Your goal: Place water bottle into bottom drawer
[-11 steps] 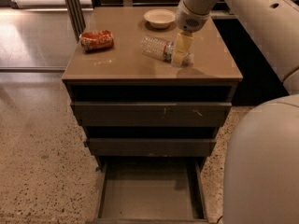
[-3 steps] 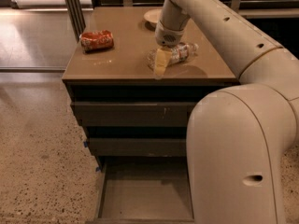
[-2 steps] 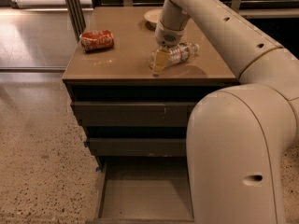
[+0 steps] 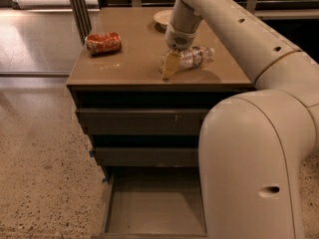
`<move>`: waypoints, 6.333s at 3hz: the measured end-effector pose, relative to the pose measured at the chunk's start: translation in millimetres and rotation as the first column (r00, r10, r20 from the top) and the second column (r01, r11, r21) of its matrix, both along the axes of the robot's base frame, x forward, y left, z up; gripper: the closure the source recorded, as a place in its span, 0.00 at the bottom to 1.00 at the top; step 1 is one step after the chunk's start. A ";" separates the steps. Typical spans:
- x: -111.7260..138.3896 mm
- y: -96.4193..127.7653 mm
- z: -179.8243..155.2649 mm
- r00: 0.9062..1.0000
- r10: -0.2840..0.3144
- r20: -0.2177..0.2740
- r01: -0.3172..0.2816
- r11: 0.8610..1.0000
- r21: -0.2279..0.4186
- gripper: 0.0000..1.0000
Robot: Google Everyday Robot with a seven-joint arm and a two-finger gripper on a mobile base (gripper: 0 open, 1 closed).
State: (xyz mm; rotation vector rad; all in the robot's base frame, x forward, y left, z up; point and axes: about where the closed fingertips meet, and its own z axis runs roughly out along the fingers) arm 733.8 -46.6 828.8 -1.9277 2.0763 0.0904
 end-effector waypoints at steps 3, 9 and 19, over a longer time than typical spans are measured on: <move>-41.4 -3.4 88.2 0.993 0.103 0.065 -0.112 0.982 0.150 1.00; -180.3 -2.2 106.6 0.994 0.097 0.053 -0.109 0.948 0.300 1.00; -290.2 79.4 -178.3 0.999 -0.033 -0.038 0.039 0.985 0.169 1.00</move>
Offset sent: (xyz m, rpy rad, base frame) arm -0.0216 -0.0020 0.0715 0.1539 0.0092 0.1222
